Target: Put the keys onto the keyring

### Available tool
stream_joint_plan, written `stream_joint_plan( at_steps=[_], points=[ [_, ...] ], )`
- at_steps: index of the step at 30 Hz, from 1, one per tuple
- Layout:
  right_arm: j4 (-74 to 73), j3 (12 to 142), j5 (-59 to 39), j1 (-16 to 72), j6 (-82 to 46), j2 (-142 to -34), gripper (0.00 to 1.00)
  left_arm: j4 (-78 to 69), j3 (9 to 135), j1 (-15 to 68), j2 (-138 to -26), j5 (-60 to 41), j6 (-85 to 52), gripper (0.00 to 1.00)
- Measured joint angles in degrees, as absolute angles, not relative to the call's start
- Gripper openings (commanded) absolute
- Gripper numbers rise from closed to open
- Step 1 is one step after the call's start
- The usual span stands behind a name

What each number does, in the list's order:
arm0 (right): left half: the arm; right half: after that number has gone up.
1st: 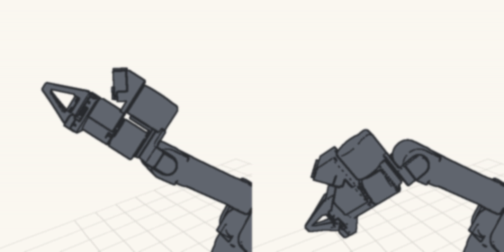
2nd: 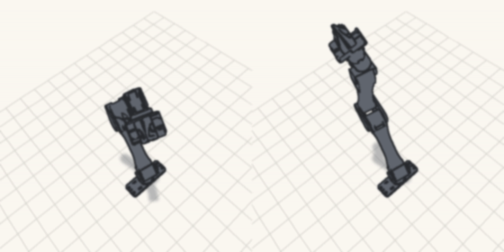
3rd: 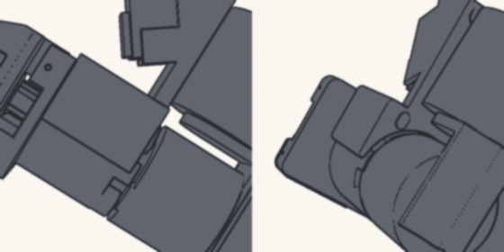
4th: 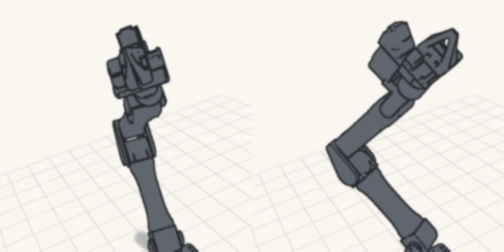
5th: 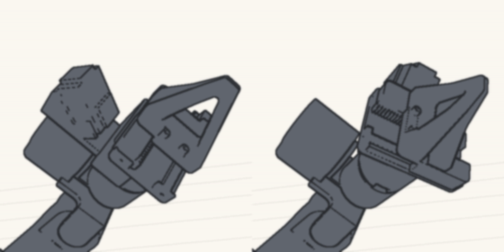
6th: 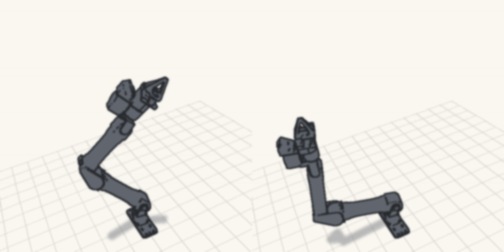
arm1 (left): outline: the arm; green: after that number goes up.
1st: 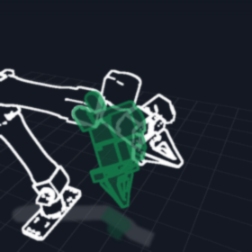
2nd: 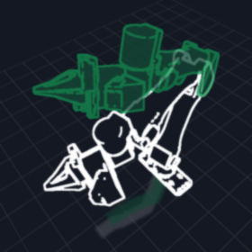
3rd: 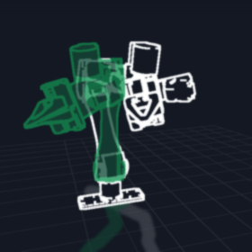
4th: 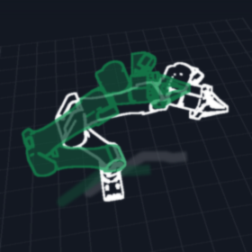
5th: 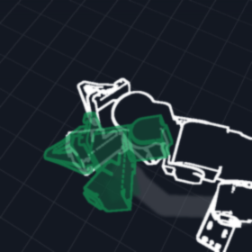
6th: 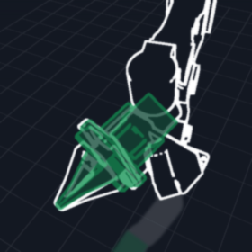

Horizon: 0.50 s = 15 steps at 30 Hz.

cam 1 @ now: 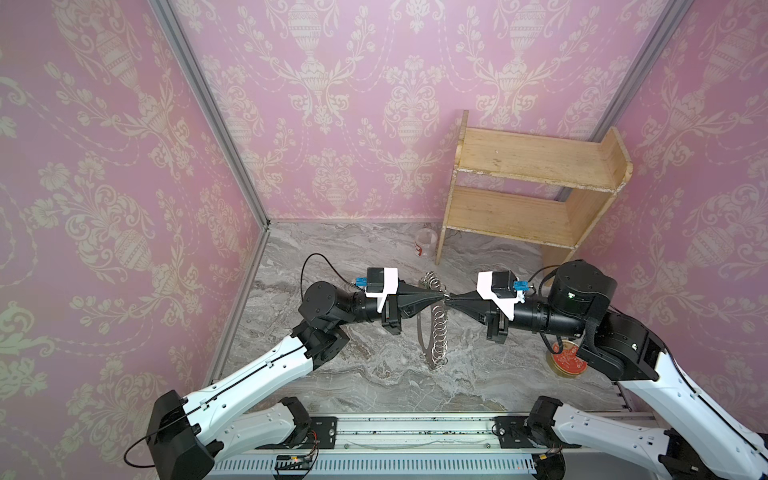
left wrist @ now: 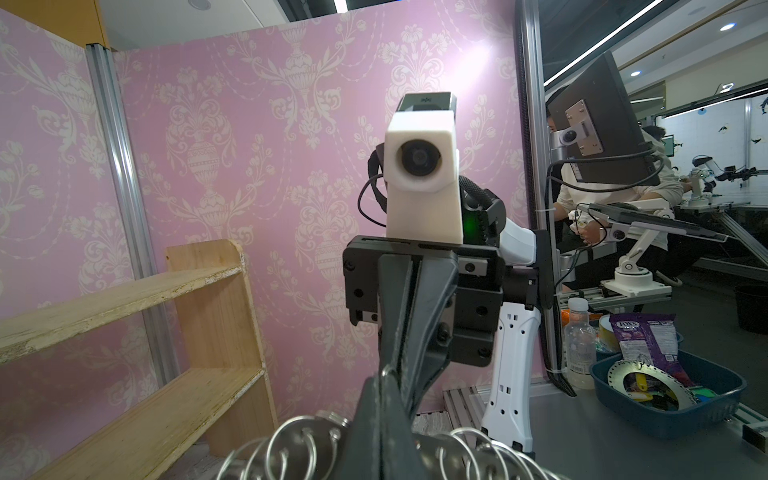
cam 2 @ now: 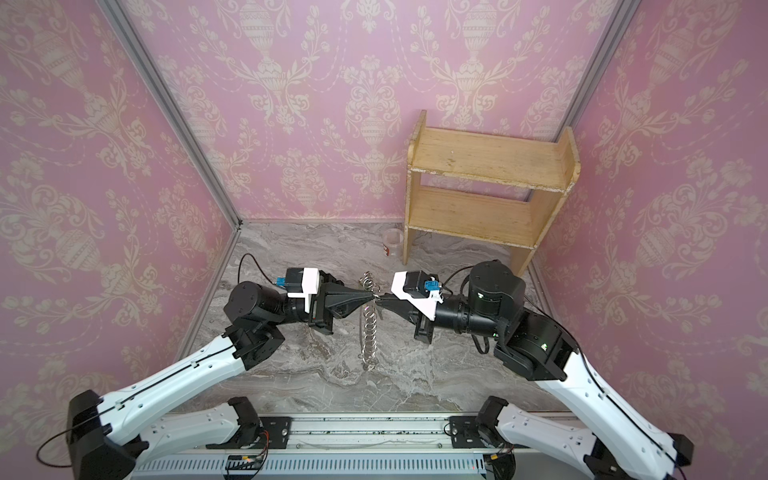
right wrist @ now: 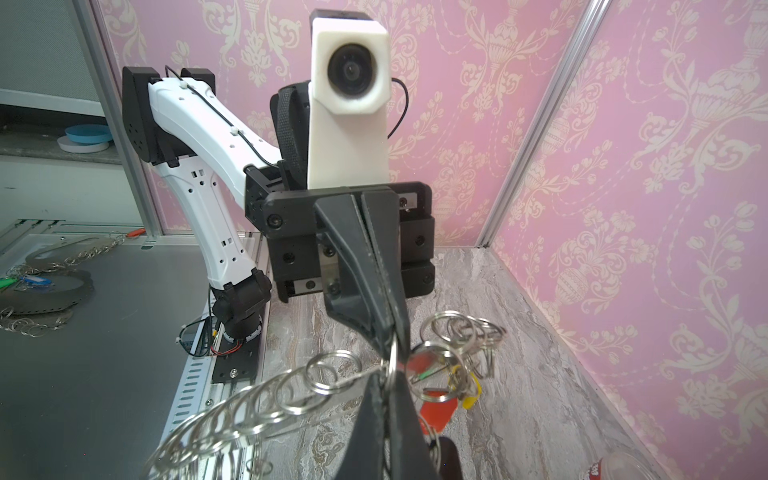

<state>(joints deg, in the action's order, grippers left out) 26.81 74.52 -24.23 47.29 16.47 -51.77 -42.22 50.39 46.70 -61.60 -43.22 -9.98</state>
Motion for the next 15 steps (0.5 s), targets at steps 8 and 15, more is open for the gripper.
stream_joint_plan(
  at_steps=[8,15],
  points=[
    [37.8,80.3,-22.9,47.3,18.7,-55.0,0.0,-24.0,55.0,46.7,-59.1,-43.1,-4.9,0.32],
    [47.4,84.7,-22.5,47.3,21.1,-57.7,0.0,0.7,68.4,46.7,-59.4,-43.2,3.3,0.47]
  ],
)
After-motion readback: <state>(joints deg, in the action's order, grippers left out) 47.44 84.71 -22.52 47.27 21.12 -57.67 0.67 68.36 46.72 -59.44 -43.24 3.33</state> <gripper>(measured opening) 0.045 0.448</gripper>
